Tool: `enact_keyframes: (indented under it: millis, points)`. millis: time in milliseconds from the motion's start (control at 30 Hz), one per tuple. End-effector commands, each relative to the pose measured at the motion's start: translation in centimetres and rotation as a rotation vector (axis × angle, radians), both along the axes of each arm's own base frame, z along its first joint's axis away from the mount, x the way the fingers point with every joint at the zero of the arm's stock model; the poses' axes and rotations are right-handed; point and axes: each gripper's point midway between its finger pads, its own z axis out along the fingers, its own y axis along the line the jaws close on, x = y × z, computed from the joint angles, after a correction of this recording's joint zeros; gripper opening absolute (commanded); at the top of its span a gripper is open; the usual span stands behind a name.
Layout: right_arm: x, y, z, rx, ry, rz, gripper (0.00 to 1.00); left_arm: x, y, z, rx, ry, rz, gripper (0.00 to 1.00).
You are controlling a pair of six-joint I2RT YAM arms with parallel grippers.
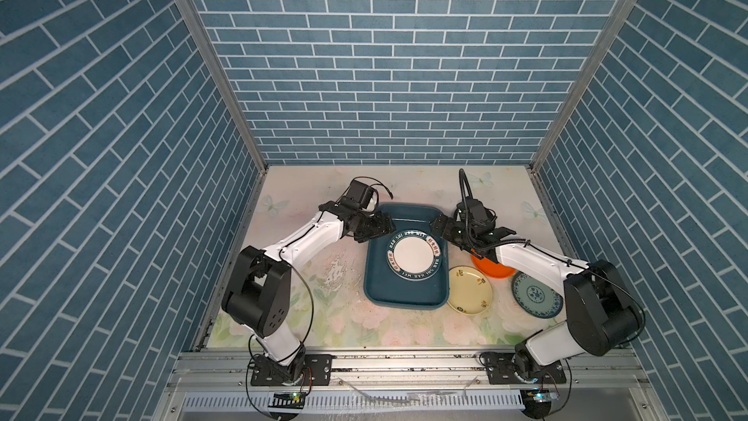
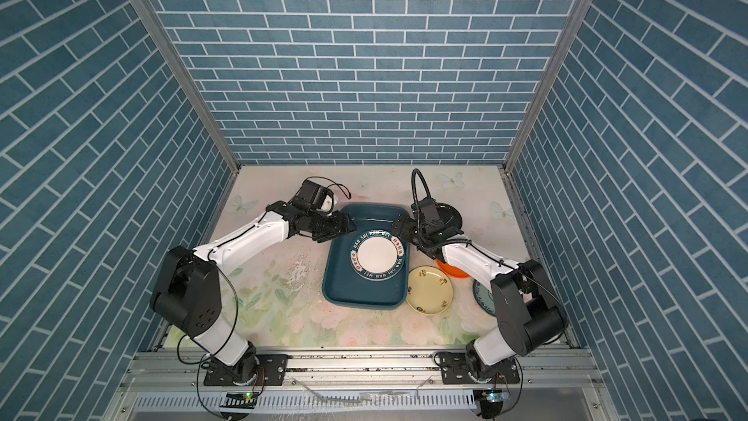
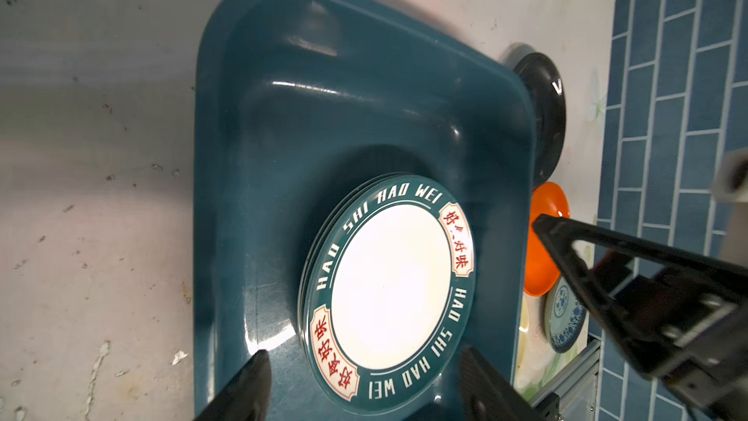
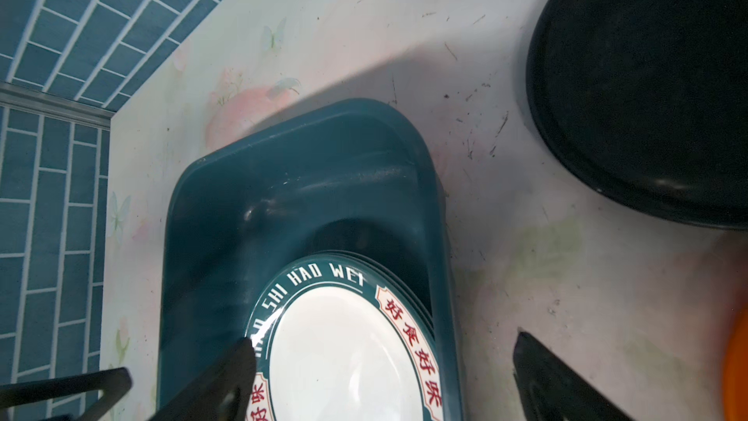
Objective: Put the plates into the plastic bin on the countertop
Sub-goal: 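Open and raise the left gripper while the right gripper reaches the black plate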
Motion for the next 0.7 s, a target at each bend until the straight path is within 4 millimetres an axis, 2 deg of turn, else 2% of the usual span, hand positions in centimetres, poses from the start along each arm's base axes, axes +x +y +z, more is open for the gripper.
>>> enact_keyframes:
  millis: [0, 300, 667]
  points:
    - [0.7, 1.1, 0.0, 0.039, 0.016, -0.011, 0.99, -0.1, 1.8, 1.2, 0.052, -0.076, 0.008, 0.76]
    - [1.5, 3.3, -0.5, 0.069, 0.049, 0.003, 0.98, -1.6, 6.3, 1.8, 0.105, -0.123, 0.114, 0.78]
    - [2.6, 8.4, 0.3, 0.14, 0.022, 0.073, 0.97, -2.2, 6.7, 2.6, 0.08, -0.157, 0.129, 0.78]
